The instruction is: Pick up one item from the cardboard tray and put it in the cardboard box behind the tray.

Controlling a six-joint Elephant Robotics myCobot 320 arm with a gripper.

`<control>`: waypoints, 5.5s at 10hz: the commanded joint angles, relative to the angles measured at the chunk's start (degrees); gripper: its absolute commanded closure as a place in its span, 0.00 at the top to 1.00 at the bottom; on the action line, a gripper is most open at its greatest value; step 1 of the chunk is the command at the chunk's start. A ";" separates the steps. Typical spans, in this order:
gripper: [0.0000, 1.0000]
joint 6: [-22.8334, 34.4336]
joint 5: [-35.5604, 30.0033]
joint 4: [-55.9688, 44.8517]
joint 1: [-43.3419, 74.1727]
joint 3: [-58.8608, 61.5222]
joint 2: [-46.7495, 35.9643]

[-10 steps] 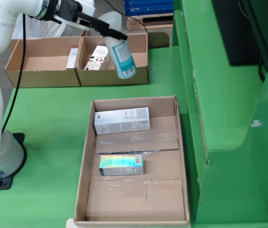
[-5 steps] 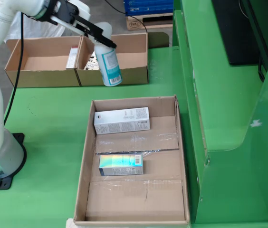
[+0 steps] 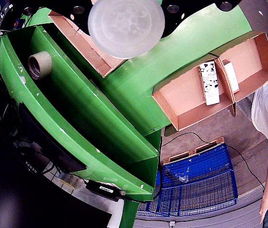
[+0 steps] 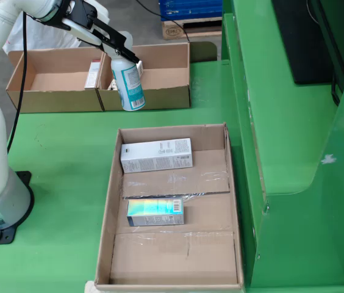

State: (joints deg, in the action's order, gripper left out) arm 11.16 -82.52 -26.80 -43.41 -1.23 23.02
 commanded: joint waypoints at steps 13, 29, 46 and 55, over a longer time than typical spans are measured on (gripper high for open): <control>0.00 0.85 -0.45 -1.34 -2.38 1.23 -2.74; 0.00 0.85 -0.45 -1.34 -2.38 1.23 -2.74; 0.00 5.30 5.84 31.69 -6.74 1.23 12.94; 0.00 10.02 22.79 55.61 -21.83 1.23 16.33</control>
State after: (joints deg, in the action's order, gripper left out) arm 27.50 -55.45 19.59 -58.71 -1.49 46.14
